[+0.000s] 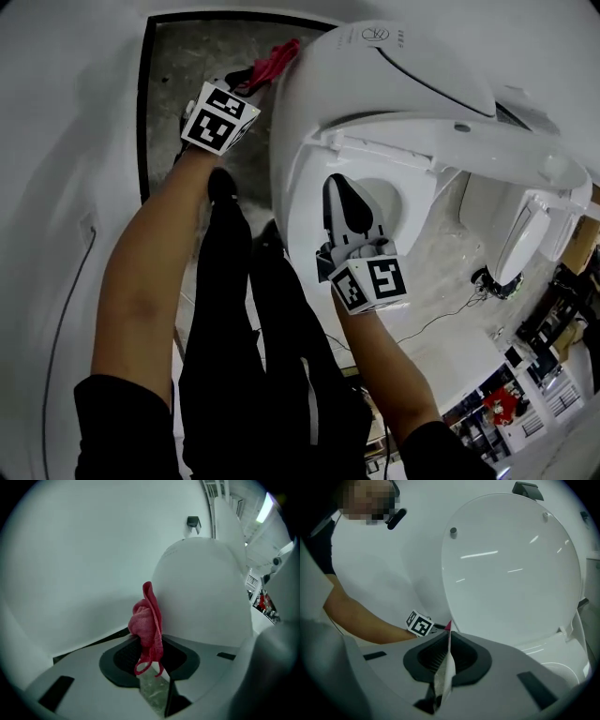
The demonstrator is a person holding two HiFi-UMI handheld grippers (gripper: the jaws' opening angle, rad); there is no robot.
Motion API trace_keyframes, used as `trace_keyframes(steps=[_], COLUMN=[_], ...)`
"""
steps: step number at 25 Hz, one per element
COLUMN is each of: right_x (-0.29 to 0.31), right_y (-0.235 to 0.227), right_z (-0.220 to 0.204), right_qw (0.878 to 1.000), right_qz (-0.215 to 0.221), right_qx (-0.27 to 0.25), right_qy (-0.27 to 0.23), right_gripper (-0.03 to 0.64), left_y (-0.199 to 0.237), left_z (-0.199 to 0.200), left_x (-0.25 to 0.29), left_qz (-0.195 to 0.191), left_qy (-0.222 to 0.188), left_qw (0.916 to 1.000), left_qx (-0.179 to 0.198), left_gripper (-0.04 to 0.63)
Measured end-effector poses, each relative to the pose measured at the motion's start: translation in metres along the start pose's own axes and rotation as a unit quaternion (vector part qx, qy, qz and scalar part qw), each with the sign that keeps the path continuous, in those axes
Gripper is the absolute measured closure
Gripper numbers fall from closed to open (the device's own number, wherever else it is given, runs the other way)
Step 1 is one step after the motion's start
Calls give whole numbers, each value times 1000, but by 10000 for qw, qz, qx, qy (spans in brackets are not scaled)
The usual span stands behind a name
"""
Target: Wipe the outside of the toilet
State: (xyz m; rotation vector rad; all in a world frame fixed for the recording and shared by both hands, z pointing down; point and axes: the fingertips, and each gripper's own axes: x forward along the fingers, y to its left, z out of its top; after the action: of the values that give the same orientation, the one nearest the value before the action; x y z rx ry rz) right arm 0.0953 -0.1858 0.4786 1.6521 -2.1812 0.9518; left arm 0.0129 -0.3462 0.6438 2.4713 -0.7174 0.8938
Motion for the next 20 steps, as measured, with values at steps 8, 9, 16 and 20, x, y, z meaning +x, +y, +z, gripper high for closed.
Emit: trace_keyframes(steps=[8, 9, 16, 20], right_x=[14, 14, 10, 3], right_y=[-5, -6, -7, -9], right_z=[-13, -14, -26, -30], right_qw=[9996, 9995, 9993, 9995], right_qz=[-187, -214, -165, -32], right_qx=[154, 193, 233, 127], right_qy=[125, 124, 249, 302], right_gripper=[577, 577, 577, 577], left_y=[-2, -4, -21, -42], left_z=[6, 6, -4, -26], left_x=[29, 29, 19, 10], left_qz=[-480, -515, -544, -440], left_qy=[328, 303, 291, 346], left_qw=[9948, 9938, 9924, 9937], left_qx=[841, 935, 1061, 969], left_gripper=[480, 480, 485, 485])
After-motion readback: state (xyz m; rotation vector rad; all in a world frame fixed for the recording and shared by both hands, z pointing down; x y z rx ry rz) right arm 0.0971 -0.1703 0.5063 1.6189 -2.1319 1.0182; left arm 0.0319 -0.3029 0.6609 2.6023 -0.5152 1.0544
